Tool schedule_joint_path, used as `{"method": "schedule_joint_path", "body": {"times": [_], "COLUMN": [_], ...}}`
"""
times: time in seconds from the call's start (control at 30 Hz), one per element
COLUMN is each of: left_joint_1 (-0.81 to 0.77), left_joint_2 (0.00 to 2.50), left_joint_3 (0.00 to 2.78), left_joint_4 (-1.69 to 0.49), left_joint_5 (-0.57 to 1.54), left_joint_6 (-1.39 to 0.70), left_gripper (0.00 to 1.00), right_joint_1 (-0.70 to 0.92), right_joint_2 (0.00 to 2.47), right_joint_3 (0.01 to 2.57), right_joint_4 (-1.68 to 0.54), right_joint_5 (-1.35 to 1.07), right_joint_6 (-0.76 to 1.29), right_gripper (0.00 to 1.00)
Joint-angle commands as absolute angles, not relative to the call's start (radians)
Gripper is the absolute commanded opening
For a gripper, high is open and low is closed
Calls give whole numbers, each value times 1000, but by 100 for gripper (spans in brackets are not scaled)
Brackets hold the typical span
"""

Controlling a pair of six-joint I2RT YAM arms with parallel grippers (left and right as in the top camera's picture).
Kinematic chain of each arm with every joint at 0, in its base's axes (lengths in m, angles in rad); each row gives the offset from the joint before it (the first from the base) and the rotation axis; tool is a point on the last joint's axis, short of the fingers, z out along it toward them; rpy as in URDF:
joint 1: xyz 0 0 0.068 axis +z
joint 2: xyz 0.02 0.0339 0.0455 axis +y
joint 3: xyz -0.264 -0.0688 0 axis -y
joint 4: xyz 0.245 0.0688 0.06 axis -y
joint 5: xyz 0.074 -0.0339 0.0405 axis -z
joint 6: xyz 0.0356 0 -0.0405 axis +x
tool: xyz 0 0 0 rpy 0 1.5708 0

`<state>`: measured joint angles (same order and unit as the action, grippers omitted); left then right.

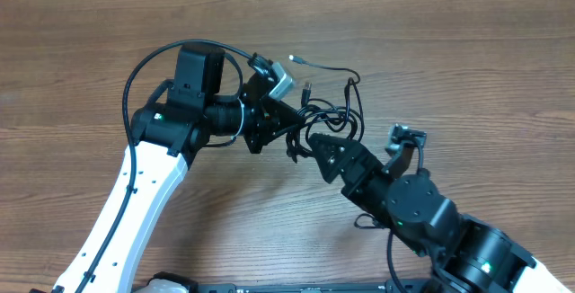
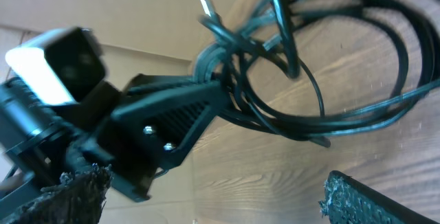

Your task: Untangle cables

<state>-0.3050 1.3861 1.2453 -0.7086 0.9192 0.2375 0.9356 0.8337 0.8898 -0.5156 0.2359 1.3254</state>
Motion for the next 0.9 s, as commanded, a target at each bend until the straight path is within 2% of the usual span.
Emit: {"method": "schedule_joint_path", "body": {"times": [0.0, 0.13, 0.43, 0.67, 0.87], "left_joint_1": [-302, -302, -302, -302, -302], "left_joint_2": [1386, 1386, 1386, 1386, 1386], "left_joint_3": [1263, 1263, 1263, 1263, 1263], "left_joint_4": [-691, -693, -706, -702, -673], "left_joint_5": [1002, 1015, 1015, 1053, 1185], "left_joint_6": [156, 156, 157, 156, 157], "left_gripper": [4, 4, 4, 4, 5], "right_joint_1": [931, 931, 929, 929, 918], "right_joint_2": [869, 908, 936, 948, 987], "right_joint_3": [892, 892, 892, 892, 892], "right_joint_4": [-493, -435, -395, -409, -410], "right_joint_5": [223, 231, 347, 411, 424], "right_joint_6": [1432, 1443, 1443, 1444, 1444], "right_gripper": [100, 100, 75, 73, 72]}}
